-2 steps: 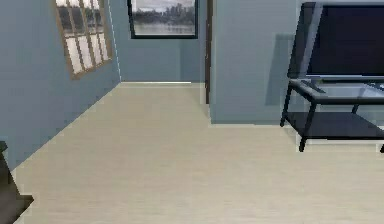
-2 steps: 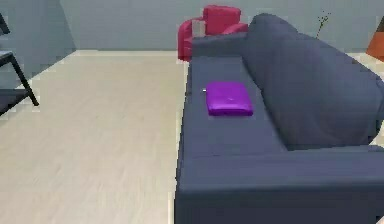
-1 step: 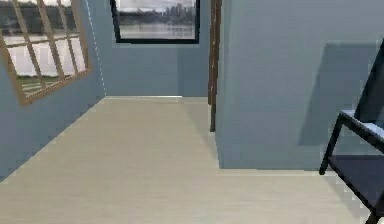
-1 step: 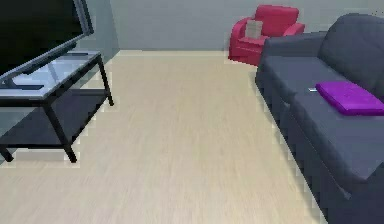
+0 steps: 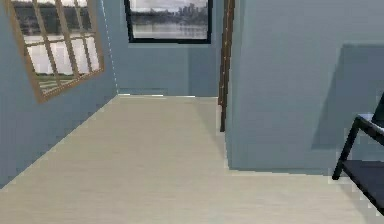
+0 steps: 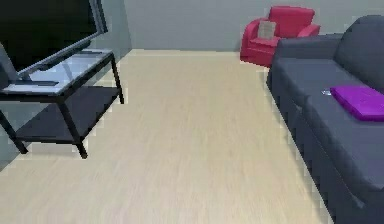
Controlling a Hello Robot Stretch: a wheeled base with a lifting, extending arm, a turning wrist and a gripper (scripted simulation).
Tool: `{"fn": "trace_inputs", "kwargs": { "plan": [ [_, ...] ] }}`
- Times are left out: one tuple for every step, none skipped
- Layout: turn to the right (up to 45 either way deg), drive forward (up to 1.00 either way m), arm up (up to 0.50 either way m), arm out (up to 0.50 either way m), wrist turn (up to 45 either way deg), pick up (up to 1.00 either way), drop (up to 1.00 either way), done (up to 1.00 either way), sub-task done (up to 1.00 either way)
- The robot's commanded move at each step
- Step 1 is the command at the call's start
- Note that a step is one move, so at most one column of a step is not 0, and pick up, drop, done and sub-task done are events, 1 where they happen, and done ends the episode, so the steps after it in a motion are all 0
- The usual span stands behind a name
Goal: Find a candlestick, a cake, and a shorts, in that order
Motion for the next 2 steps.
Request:
{"fn": "trace_inputs", "kwargs": {
  "plan": [
    [0.0,1.00,0.00,0.00,0.0,0.00,0.00,0.00,0.00],
    [0.0,0.60,0.00,0.00,0.0,0.00,0.00,0.00,0.00]
  ]
}}
